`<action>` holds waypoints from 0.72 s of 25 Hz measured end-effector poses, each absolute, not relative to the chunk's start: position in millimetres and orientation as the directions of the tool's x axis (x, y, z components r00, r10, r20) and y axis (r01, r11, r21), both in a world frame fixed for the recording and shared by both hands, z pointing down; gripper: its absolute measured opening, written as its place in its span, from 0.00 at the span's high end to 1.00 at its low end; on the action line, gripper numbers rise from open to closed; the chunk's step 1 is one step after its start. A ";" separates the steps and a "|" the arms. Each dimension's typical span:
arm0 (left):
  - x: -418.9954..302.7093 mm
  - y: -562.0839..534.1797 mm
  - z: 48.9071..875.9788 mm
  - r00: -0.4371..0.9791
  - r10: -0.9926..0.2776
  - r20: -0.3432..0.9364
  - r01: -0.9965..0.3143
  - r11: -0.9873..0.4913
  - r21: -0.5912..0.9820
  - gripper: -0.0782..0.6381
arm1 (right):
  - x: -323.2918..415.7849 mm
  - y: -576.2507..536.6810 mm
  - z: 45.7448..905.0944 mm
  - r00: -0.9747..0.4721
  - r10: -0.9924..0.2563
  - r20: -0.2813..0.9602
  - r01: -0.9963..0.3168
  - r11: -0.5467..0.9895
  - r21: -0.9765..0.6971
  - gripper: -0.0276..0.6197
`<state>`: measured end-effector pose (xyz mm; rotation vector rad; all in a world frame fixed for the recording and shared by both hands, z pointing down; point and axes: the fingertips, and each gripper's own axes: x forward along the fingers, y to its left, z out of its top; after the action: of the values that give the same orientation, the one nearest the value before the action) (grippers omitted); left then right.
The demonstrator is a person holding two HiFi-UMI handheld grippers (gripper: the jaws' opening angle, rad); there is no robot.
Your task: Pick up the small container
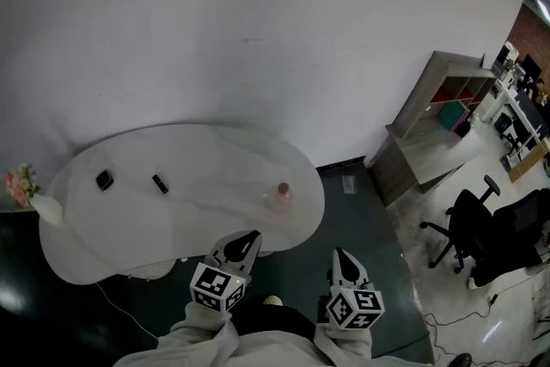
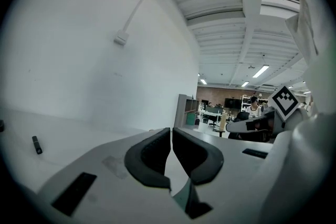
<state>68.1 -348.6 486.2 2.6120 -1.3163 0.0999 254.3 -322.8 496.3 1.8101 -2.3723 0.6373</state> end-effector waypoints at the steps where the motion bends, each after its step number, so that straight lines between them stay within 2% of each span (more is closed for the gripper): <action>1: 71.1 -350.4 485.4 0.595 -0.789 0.156 -0.803 -0.575 0.155 0.86 | 257.0 -324.7 496.5 -0.297 -0.900 0.318 -0.939 0.214 -0.271 0.88; 18: 85.8 -352.7 488.1 0.573 -0.793 0.208 -0.819 -0.560 0.121 0.86 | 277.7 -334.6 493.4 -0.318 -0.903 0.290 -0.938 0.255 -0.233 0.87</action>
<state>85.8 -352.7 488.1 2.6002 -1.3501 0.1914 277.7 -334.6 493.4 1.7739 -2.4102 0.5587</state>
